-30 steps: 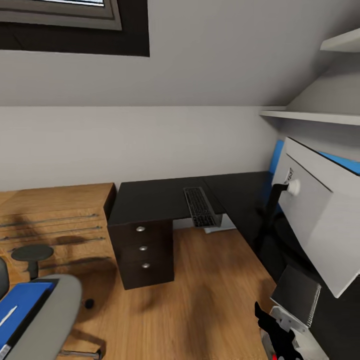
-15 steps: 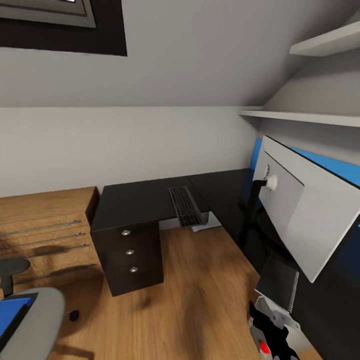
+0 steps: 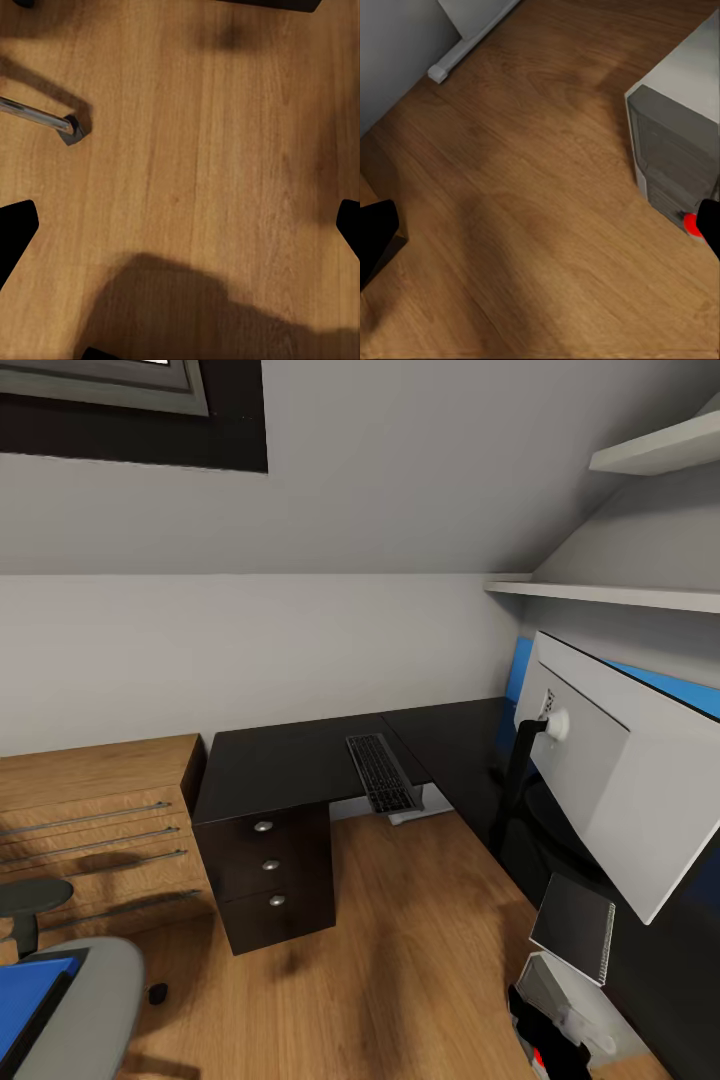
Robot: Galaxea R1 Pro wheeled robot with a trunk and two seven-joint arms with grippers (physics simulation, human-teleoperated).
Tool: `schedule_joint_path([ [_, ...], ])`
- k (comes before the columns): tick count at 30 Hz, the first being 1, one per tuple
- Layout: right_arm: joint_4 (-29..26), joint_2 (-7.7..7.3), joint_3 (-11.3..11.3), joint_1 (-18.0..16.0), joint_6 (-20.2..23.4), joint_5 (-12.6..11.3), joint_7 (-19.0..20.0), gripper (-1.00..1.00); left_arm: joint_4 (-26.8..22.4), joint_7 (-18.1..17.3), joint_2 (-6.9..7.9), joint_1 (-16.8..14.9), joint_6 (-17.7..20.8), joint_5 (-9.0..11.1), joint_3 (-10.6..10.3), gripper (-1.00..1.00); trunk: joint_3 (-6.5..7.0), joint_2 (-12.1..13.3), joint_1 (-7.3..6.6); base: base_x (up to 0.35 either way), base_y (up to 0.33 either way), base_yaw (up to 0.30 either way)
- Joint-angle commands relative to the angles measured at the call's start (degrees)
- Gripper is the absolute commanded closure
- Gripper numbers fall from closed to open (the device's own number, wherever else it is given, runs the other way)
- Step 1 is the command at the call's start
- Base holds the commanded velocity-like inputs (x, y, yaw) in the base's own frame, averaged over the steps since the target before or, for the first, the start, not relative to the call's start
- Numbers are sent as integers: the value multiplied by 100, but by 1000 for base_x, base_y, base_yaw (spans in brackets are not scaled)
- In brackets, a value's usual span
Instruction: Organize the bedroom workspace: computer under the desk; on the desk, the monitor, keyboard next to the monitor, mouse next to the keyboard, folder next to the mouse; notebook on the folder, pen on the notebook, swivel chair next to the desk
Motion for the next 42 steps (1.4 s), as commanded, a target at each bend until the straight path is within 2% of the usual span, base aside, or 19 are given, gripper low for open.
schedule_joint_path([
  [1, 41, 34, -14, -1, -45, -94, 28, -100, 3, 10, -4, -3, -17, -27, 42, -100, -5, -3, 0, 0, 0, 0],
  [12, 15, 388, 2, 15, -378, 268, -50, -100, 3, -5, -3, -3, -17, -27, 38, -100, -5, -3, 0, 0, 0, 0],
  [17, 8, 397, 5, 16, -389, 418, -57, -100, 3, -6, -3, -4, -17, -27, 37, -100, -5, -3, 0, 0, 0, 0],
  [29, -6, 390, -9, 16, -355, 371, -67, -100, 3, 1, 2, -4, -17, -27, 37, -100, -5, -3, 0, 0, 0, 0],
  [42, 9, 393, -17, 16, -390, 368, 323, -100, 3, 2, 3, -4, -17, -27, 37, -100, -5, -3, 0, 0, 0, 0],
])
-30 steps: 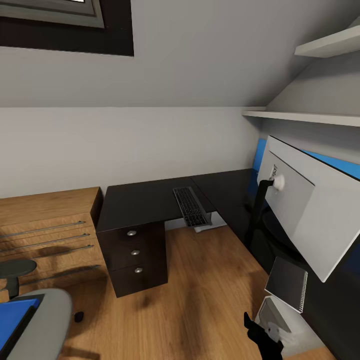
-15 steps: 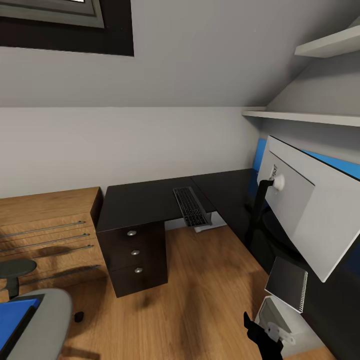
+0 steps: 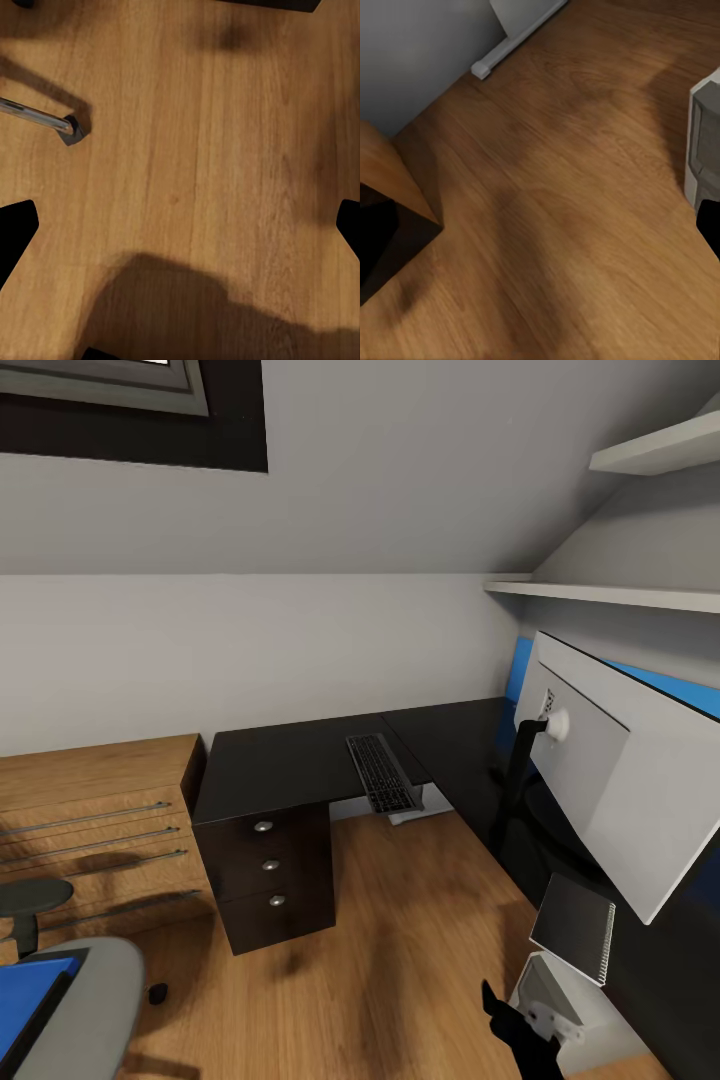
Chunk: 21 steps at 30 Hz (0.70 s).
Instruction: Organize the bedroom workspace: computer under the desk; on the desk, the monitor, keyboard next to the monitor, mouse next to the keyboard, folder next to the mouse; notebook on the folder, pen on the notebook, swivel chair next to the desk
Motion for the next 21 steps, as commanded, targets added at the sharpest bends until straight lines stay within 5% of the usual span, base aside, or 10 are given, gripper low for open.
schedule_joint_path([
  [1, 4, 4, -29, -5, -3, -58, 88, -100, 3, 9, -3, -3, -17, -28, 43, -100, -6, -3, 0, 0, 0, 0],
  [21, -18, 29, -20, -5, 50, -83, 507, -100, 3, 17, -5, -3, -10, -28, 43, -100, -6, -3, 0, 0, 0, 0],
])
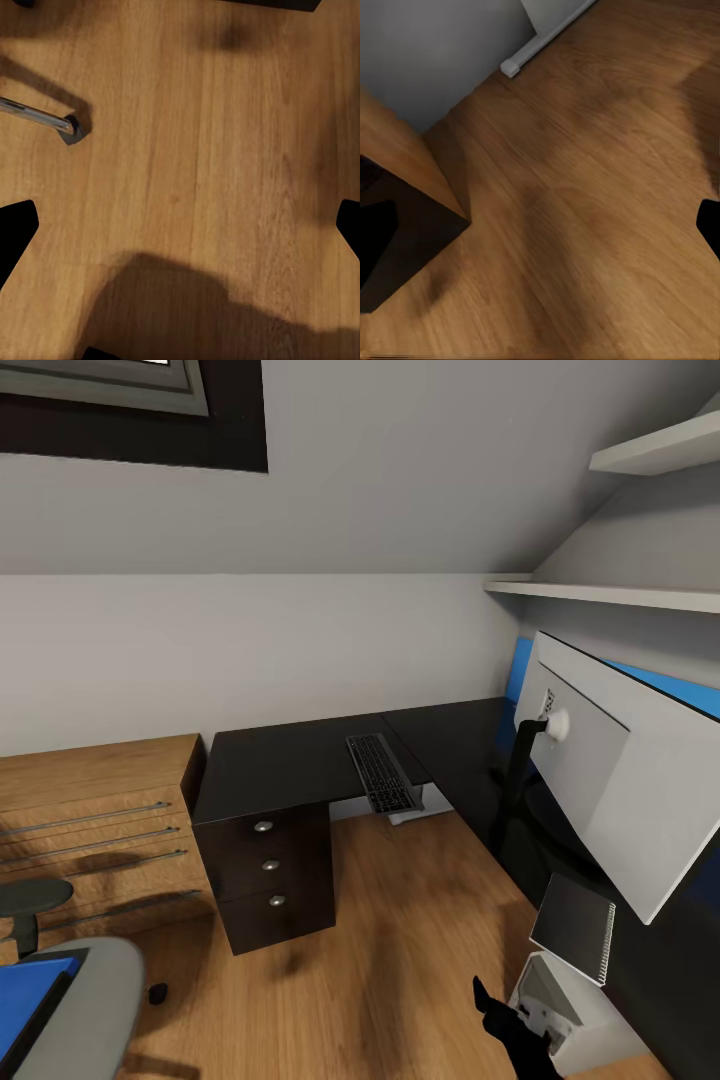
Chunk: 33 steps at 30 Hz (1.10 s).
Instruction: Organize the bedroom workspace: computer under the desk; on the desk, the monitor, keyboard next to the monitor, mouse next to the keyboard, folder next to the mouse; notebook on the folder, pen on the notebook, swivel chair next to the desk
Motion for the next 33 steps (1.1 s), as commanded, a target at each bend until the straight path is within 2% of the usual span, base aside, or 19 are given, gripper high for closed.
schedule_joint_path([
  [1, 6, 11, -37, -5, 7, -59, 282, -100, 3, 9, 0, -3, -16, -27, 43, -100, -6, -3, 0, 0, 0, 0],
  [4, 5, 16, -49, -5, 48, -94, 590, -100, 3, 8, 0, -3, -15, -27, 43, -100, -6, -3, 0, 0, 0, 0],
  [7, 4, 12, -58, -5, 154, -240, 786, -100, 3, 8, 1, -3, -15, -27, 43, -100, -6, -3, 0, 0, 0, 0],
  [14, -4, -11, -49, -5, 530, -950, 1001, -100, 3, 10, 3, -3, -15, -27, 43, -100, -6, -3, 0, 0, 0, 0],
  [16, -6, -15, -46, -5, 698, -1154, 1089, -100, 3, 10, 2, -3, -15, -27, 43, -100, -6, -3, 0, 0, 0, 0],
  [17, -7, -18, -48, -5, 881, -1334, 1222, -100, 3, 10, 2, -3, -15, -27, 43, -100, -6, -3, 0, 0, 0, 0],
  [25, -8, -22, -61, -6, 1401, -1957, 1920, -100, 3, 10, 13, -3, -16, -27, 50, -100, -6, -3, 0, 0, 0, 0],
  [33, -16, -23, -67, -5, 1557, -2558, 2123, -100, 3, 3, 20, -3, -15, -27, 46, -100, -6, -3, 0, 0, 0, 0],
])
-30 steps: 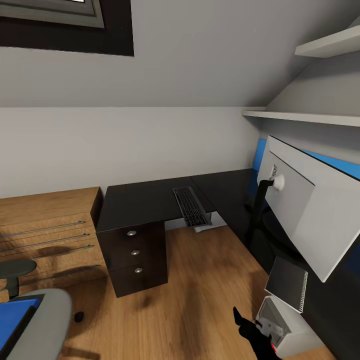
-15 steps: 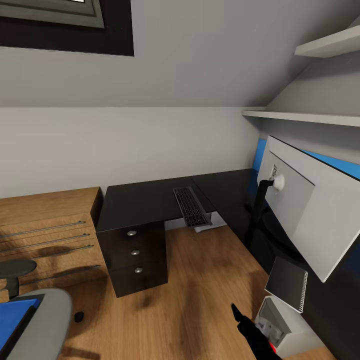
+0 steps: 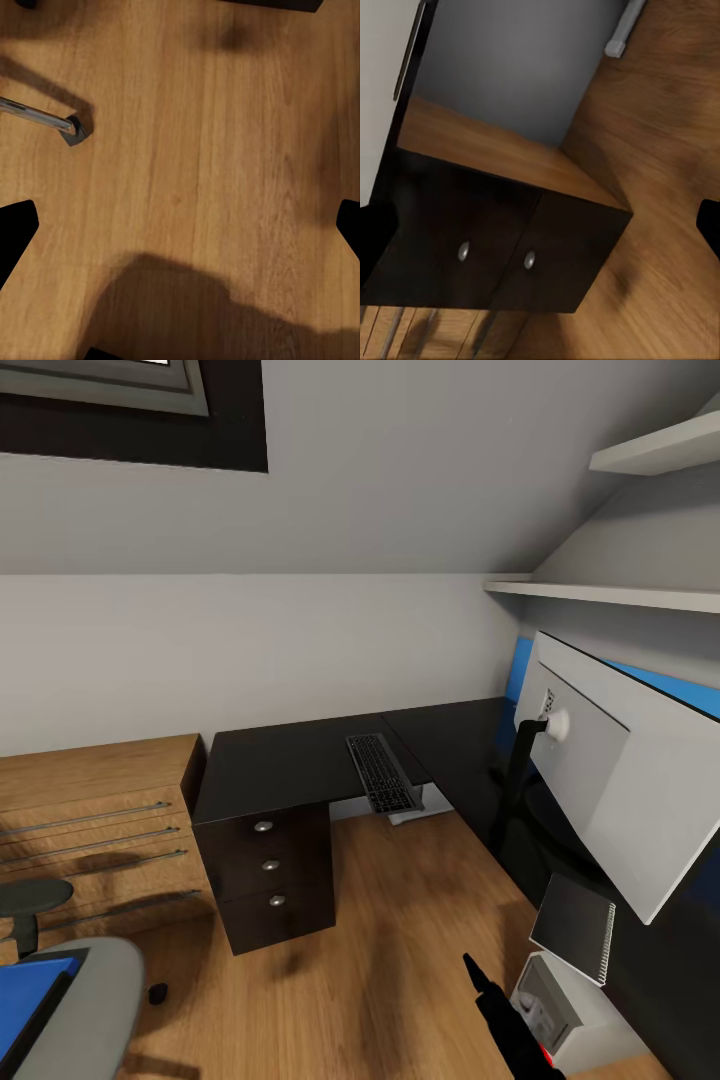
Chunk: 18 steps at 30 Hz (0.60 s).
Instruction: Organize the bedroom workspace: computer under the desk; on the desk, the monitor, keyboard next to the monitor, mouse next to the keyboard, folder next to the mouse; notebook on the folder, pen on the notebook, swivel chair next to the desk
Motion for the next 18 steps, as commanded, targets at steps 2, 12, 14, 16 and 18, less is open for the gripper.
schedule_joint_path([
  [2, 0, 4, -24, -5, 61, -208, 55, -100, 3, 4, -1, -3, -17, -28, 41, -100, -6, -3, 0, 0, 0, 0],
  [12, -292, 4, -25, -7, 357, -779, 84, -100, 3, 2, -1, -3, -17, -28, 40, -100, -6, -3, 0, 0, 0, 0],
  [14, -341, 4, -25, -6, 466, -913, 84, -100, 3, 1, -1, -3, -17, -28, 40, -100, -6, -3, 0, 0, 0, 0],
  [16, -382, -1, -27, -6, 641, -1128, 83, -100, 3, 0, -1, -3, -17, -28, 40, -100, -6, -3, 0, 0, 0, 0],
  [18, -398, -15, -29, -6, 741, -1266, 83, -100, 3, -1, -1, -2, -17, -28, 40, -100, -6, -3, 0, 0, 0, 0],
])
